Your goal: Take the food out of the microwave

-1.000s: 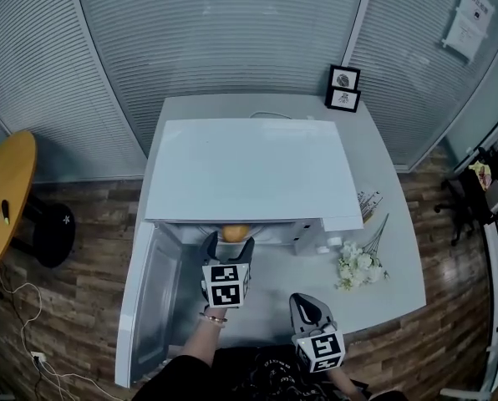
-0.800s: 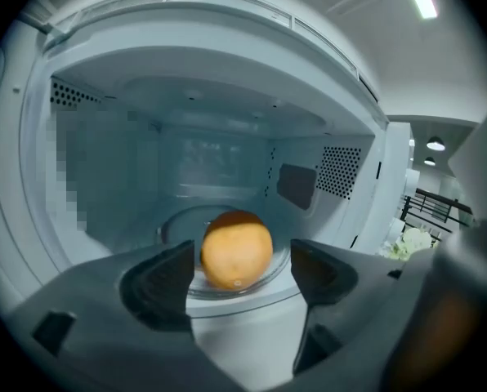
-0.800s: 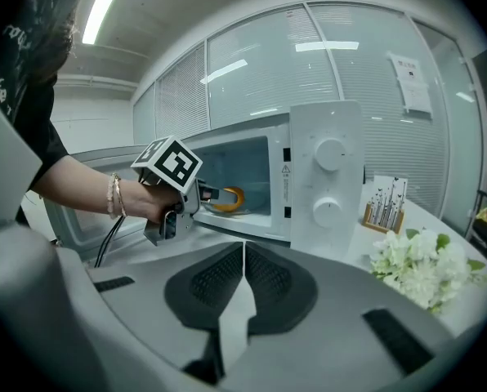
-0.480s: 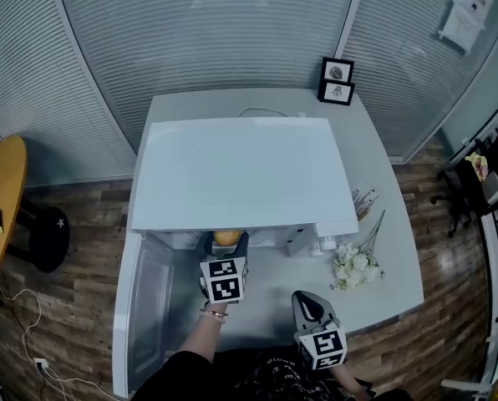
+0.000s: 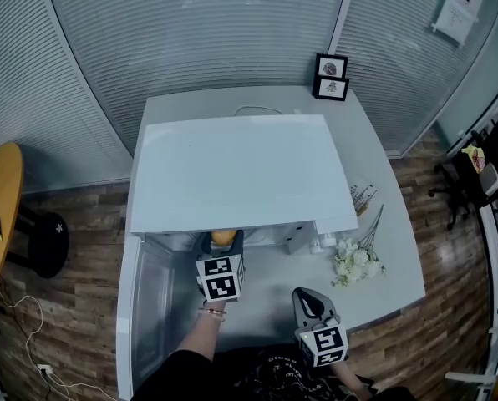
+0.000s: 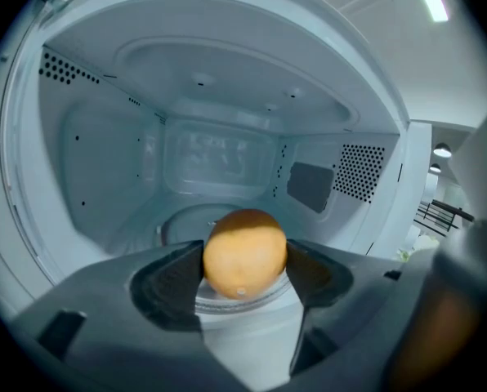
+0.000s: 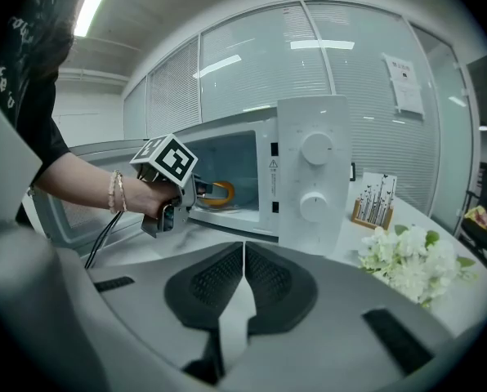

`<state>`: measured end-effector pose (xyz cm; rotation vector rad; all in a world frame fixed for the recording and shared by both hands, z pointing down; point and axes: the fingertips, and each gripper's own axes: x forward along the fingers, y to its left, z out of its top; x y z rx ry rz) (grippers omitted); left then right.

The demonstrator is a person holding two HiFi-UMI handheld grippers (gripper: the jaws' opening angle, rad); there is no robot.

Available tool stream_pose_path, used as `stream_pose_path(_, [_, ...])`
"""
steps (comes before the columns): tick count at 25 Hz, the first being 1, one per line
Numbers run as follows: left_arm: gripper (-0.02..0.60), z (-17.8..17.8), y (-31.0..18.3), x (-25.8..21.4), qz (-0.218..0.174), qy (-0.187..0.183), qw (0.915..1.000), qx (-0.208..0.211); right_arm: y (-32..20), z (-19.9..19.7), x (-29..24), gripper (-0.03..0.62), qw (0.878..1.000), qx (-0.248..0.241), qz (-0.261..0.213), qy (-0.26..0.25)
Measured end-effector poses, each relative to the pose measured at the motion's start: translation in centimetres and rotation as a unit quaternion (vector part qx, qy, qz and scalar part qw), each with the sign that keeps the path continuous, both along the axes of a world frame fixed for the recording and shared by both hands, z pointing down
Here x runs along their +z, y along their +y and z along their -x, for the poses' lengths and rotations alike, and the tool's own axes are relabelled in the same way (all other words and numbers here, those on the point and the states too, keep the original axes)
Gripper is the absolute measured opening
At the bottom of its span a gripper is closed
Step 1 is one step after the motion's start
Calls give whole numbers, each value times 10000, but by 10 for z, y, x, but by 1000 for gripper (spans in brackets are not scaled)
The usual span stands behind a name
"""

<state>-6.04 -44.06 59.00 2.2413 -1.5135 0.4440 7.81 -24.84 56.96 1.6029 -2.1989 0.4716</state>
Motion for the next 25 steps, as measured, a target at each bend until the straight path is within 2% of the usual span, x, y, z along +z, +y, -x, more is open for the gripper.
stream_pose_path(7, [319, -4, 18, -23, -341, -144, 9991, 210, 3, 5, -4, 6, 9998, 97, -120, -90])
stream_pose_path(15, [319, -3, 60, -40, -552, -175, 9973, 454, 16, 9, -8, 6, 9990, 303, -279, -198])
stream_pose_path(25, [319, 6, 99, -59, -736, 8, 9961, 487, 38, 11, -7, 6, 9986, 347, -367, -166])
